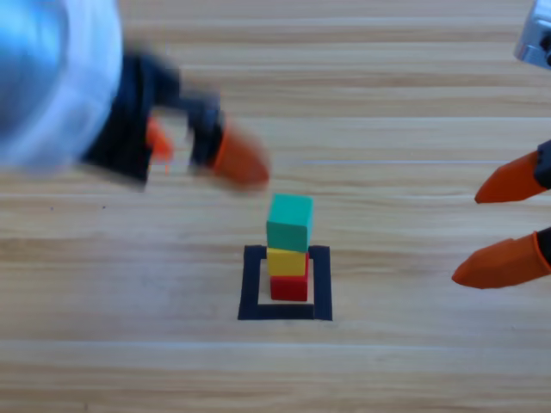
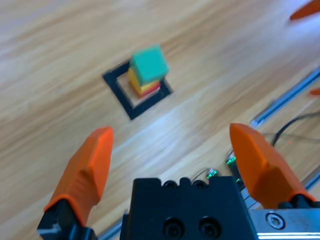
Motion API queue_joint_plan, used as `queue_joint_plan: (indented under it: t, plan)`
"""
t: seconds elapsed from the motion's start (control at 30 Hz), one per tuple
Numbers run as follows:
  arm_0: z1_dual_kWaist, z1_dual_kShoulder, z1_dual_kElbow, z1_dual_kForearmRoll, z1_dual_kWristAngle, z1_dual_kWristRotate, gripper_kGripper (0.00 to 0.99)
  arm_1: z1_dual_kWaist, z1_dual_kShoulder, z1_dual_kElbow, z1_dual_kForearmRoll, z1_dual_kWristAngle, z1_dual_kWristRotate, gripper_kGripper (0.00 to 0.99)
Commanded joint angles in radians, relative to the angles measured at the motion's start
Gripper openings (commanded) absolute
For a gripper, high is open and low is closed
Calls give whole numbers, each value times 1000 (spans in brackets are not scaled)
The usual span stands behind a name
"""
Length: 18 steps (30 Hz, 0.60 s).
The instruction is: Stack the blocks in the rectangular block: red at the bottom, yellow in the middle, green on top
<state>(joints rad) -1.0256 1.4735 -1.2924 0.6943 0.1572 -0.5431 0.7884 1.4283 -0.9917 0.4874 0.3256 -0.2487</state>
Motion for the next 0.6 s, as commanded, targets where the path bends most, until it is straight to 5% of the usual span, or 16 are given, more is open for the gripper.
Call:
queue_joint_plan:
  t: [0.03,0.6]
  plan:
    - [-68,51,150,-119,1,41,990,-25,61,-5,17,13,-12,977]
    - [-68,-58,211,-124,74,2,990,-25,63,-7,16,9,-14,977]
